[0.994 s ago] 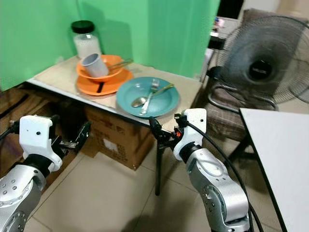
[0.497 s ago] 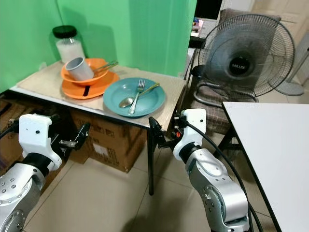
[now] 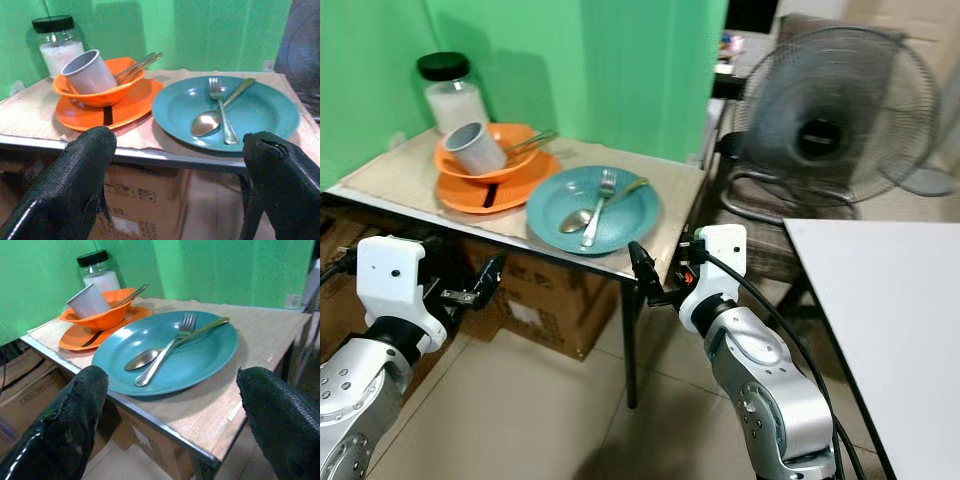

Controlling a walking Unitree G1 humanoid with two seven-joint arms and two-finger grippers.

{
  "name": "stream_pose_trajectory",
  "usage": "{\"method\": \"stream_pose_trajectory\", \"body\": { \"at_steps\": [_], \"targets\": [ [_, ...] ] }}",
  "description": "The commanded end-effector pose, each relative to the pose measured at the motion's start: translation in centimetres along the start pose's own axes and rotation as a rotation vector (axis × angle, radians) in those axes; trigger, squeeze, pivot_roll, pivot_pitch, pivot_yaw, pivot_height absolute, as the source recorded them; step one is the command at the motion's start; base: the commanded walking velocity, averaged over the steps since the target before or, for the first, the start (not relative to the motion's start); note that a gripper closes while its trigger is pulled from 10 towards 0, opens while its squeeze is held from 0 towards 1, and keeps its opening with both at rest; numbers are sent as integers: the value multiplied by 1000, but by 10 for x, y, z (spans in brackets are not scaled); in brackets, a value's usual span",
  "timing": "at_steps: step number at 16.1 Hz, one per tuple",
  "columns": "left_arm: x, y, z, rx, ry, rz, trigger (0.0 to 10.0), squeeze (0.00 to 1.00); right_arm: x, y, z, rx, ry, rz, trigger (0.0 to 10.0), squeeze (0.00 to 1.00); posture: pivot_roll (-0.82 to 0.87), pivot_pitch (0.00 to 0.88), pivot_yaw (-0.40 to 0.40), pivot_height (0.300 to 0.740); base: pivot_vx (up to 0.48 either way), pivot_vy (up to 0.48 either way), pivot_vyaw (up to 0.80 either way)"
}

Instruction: Setting the table

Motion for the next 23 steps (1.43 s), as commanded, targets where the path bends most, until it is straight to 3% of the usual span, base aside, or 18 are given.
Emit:
{"method": "stream_pose_trajectory", "body": {
  "at_steps": [1, 3, 23],
  "targets": [
    [1, -2, 0, 0, -7, 13, 10000, 0, -1, -1, 1, 3, 10, 8, 10000, 0, 23, 0, 13, 740, 289, 0, -800],
    [1, -2, 0, -1, -7, 15, 10000, 0, -2, 0, 1, 3, 16, 3, 10000, 0, 23, 0, 13, 740, 287, 0, -800],
    [4, -5, 0, -11, -19, 30, 10000, 0, 0, -4, 5, 9, 31, 6, 10000, 0, 32, 0, 20, 740, 279, 0, 0]
  ]
}}
Point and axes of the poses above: a point about 5 cm out from each wrist's last joint towards the gripper, its own x axis pointing back from the gripper into the wrist, its own y axis along the axis of the wrist's last joint, z = x × y, the point moved 2 cm from there along -x, pointing out of the wrist towards the gripper, and after that the axes turned 4 degrees about x, right-handed, at the moved point
